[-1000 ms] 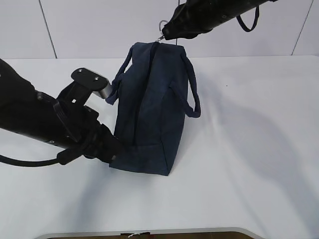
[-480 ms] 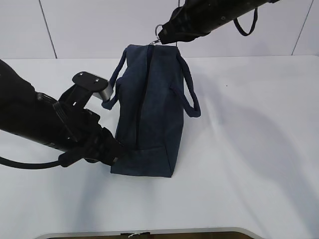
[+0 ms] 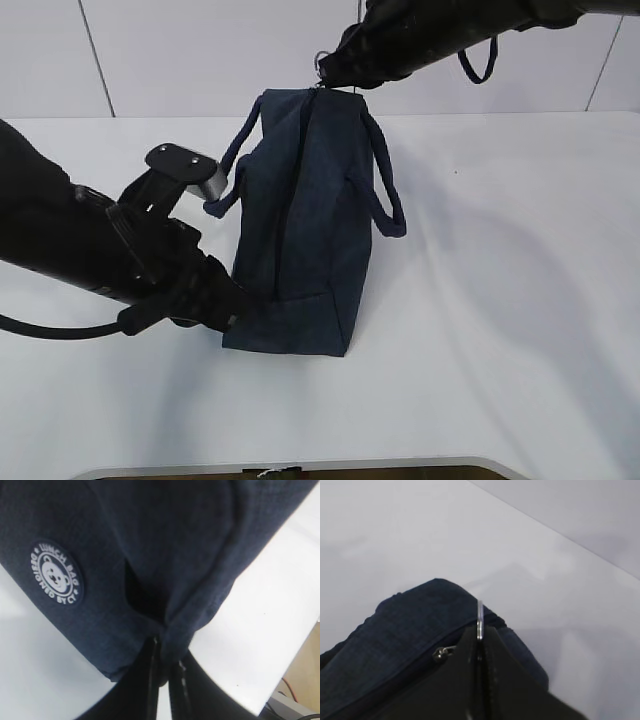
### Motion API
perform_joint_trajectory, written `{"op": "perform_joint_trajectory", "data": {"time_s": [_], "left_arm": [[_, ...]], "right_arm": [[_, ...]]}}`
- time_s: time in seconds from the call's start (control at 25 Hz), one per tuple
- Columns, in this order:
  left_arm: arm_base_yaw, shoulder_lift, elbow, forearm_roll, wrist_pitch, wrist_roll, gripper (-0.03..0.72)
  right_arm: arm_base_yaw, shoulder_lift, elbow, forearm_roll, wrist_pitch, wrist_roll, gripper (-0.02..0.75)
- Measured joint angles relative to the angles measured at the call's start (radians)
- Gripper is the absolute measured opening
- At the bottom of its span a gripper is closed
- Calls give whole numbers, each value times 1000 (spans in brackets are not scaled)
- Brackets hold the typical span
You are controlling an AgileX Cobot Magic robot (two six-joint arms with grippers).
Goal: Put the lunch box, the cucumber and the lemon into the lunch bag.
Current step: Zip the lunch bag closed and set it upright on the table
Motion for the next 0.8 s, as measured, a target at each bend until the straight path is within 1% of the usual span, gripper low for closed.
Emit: {"op": "perform_joint_trajectory", "data": {"time_s": [0.32, 0.56, 0.8], "left_arm": [[0, 0, 0, 0, 2, 2, -6], [0, 0, 0, 0, 2, 2, -6], [0, 0, 0, -15, 26, 2, -6]], "right_arm": [[0, 64, -73, -4, -22, 0, 5], [0, 72, -85, -4, -21, 0, 5], [-2, 74, -85, -14, 38, 0, 5]]}}
